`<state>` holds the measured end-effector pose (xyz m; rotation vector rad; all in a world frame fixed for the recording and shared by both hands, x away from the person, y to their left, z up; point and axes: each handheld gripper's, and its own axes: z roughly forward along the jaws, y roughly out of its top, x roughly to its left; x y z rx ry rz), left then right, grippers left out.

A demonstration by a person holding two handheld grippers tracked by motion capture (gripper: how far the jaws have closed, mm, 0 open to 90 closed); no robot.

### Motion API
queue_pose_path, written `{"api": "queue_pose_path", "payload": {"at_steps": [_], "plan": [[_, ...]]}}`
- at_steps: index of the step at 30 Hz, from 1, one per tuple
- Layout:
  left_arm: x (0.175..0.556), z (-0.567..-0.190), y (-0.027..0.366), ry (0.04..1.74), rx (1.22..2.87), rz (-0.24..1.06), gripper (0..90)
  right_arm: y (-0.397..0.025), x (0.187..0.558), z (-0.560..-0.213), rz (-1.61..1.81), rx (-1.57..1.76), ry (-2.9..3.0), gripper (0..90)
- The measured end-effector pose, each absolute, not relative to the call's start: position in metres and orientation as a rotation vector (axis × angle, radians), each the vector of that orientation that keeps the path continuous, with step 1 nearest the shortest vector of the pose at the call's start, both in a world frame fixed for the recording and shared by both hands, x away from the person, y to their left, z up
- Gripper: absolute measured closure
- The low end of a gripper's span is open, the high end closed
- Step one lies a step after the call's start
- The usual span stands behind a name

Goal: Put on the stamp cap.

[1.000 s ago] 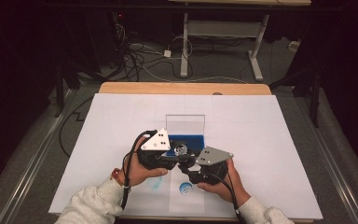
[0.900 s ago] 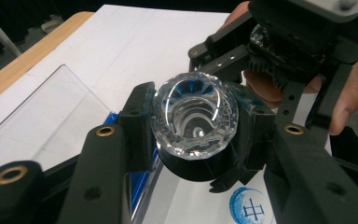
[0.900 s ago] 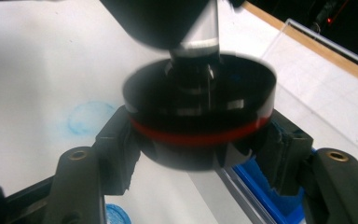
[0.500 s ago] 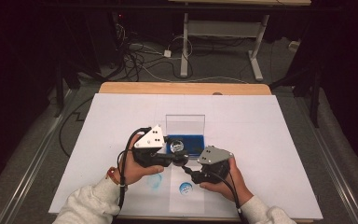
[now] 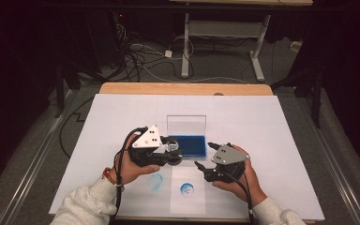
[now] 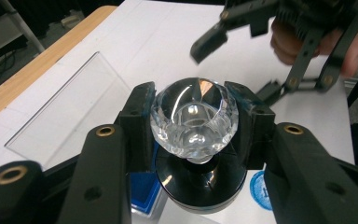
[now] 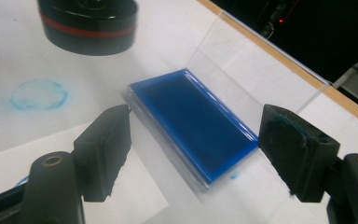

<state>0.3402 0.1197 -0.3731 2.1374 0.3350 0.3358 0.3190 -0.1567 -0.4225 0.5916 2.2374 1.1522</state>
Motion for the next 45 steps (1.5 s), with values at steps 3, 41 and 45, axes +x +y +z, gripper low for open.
{"api": "queue_pose_path", "payload": {"at_steps": [3,41,45], "plan": [[0.341,-0.374,0.120,0.342,2.144,0.335,54.6,-0.166,0.317,-0.420,1.150,0.601,2.219,26.5],[0.362,-0.368,0.153,0.439,2.165,0.444,54.6,-0.250,0.287,-0.432,1.091,0.784,2.022,25.9],[0.365,-0.367,0.158,0.458,2.165,0.460,54.6,-0.251,0.286,-0.435,1.088,0.784,2.021,26.0]]}}
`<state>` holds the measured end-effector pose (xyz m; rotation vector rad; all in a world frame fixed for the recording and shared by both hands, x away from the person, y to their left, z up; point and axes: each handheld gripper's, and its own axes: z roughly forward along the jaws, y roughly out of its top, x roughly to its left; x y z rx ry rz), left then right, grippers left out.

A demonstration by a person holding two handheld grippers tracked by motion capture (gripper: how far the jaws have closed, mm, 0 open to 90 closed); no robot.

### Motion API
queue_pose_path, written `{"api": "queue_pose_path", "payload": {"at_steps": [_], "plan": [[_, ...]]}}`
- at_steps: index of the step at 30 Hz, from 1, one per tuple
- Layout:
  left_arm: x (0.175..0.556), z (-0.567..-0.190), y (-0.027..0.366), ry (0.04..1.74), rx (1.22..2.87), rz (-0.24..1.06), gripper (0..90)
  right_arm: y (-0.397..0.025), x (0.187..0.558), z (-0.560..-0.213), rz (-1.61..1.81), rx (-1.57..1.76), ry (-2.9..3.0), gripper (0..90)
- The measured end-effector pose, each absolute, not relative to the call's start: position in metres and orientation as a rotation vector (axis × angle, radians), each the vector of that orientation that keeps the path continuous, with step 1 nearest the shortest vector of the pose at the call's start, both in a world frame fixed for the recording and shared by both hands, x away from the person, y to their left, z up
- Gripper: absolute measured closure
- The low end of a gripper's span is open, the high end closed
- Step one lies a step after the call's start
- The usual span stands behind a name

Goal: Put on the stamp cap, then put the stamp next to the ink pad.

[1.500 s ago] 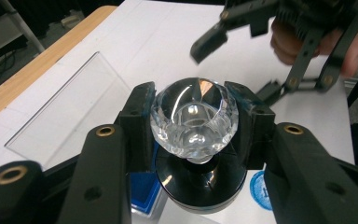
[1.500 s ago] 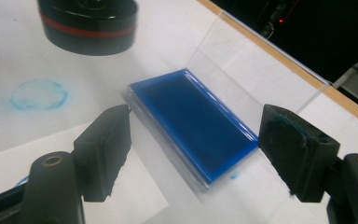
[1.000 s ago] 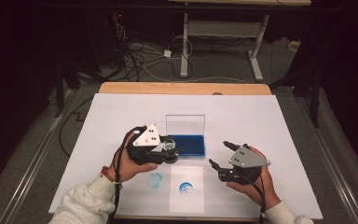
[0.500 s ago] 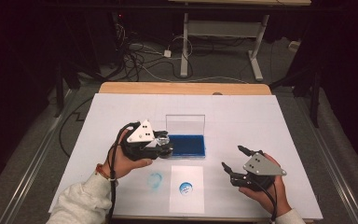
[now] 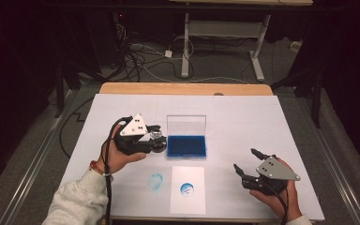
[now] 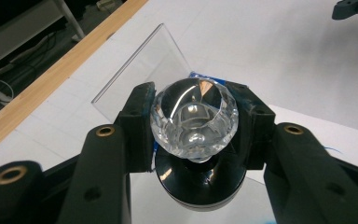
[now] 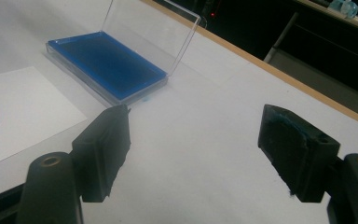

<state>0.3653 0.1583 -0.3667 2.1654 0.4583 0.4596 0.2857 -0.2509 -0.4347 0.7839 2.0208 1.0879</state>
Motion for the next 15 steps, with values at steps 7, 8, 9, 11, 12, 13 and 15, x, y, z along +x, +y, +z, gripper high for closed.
{"api": "queue_pose_path", "payload": {"at_steps": [7,8,9,11,12,13,15], "plan": [[0.372,-0.367,0.162,0.494,2.156,0.468,54.6,-0.248,0.286,-0.437,1.092,0.771,2.036,25.9],[0.374,-0.367,0.163,0.497,2.155,0.466,54.6,-0.247,0.286,-0.437,1.093,0.765,2.035,25.9],[0.375,-0.368,0.163,0.502,2.155,0.463,54.6,-0.248,0.287,-0.437,1.093,0.765,2.035,25.9],[0.379,-0.369,0.163,0.513,2.151,0.459,54.6,-0.249,0.288,-0.437,1.092,0.772,2.034,25.9],[0.381,-0.370,0.164,0.521,2.151,0.456,54.6,-0.249,0.289,-0.438,1.089,0.773,2.036,25.9],[0.382,-0.370,0.164,0.526,2.155,0.465,54.6,-0.249,0.289,-0.438,1.086,0.775,2.037,25.8],[0.386,-0.373,0.164,0.537,2.159,0.468,54.6,-0.249,0.290,-0.439,1.086,0.780,2.043,25.9]]}}
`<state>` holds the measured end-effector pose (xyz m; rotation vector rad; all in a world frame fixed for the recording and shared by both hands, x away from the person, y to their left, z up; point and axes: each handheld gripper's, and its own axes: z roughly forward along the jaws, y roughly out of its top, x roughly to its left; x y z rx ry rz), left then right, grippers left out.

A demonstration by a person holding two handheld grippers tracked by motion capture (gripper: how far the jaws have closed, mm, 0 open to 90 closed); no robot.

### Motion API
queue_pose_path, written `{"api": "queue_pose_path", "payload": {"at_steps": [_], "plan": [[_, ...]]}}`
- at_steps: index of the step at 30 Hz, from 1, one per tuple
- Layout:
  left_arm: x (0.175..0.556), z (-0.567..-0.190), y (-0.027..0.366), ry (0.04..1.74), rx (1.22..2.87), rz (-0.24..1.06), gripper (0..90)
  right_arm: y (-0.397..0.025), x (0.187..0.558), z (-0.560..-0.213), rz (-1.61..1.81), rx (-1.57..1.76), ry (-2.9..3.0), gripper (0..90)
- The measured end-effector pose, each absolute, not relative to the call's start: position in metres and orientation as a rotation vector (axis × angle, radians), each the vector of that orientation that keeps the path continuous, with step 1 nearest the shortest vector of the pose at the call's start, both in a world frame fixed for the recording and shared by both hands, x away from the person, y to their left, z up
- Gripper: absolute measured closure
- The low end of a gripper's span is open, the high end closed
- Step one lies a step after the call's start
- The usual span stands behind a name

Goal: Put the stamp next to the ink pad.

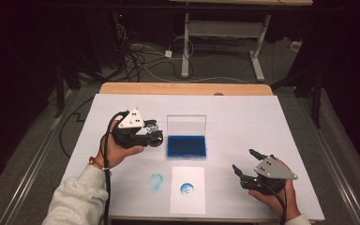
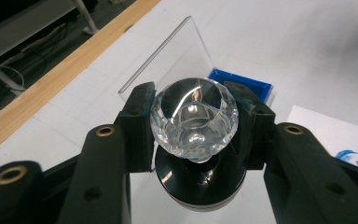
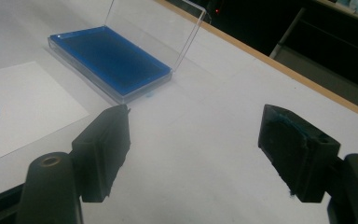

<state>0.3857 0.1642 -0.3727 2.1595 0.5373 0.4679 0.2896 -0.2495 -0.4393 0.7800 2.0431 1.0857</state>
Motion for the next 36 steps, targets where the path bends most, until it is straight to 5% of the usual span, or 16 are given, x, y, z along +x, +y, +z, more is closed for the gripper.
{"api": "queue_pose_path", "payload": {"at_steps": [36], "plan": [[0.426,-0.434,0.150,0.648,2.347,0.421,54.4,-0.250,0.287,-0.447,1.028,0.764,2.099,26.4]]}}
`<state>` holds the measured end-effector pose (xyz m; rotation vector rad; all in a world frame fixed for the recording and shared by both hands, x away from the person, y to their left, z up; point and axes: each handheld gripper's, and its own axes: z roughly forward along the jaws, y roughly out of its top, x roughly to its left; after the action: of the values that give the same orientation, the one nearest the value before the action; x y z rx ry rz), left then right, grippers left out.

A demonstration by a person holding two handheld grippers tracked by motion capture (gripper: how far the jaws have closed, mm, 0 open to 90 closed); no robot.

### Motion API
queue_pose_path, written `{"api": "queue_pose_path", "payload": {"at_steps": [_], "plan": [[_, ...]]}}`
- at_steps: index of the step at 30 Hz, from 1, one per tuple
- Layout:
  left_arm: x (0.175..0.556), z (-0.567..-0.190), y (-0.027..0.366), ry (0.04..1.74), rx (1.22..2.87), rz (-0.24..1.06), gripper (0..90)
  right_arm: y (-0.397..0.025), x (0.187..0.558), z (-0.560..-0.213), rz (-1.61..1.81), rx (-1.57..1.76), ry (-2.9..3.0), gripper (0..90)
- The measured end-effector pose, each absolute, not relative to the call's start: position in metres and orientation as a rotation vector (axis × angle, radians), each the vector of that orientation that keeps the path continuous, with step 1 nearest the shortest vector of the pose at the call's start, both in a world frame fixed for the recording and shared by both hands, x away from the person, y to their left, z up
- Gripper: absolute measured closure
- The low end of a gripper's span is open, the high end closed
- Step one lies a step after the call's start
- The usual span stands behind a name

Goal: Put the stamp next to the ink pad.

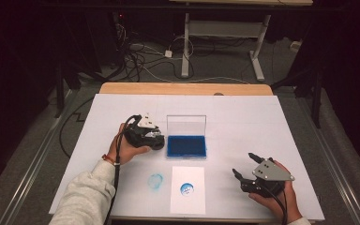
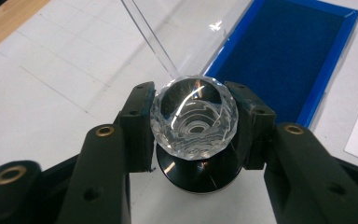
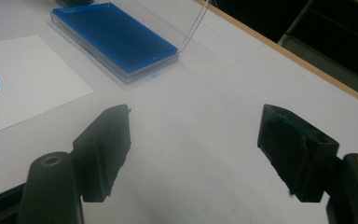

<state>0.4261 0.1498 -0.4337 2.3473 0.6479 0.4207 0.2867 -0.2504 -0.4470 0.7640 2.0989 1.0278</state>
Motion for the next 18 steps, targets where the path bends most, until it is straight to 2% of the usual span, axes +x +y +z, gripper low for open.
{"api": "queue_pose_path", "payload": {"at_steps": [18], "plan": [[0.424,-0.446,0.147,0.651,2.391,0.418,53.6,-0.247,0.286,-0.448,1.003,0.744,2.121,26.7]]}}
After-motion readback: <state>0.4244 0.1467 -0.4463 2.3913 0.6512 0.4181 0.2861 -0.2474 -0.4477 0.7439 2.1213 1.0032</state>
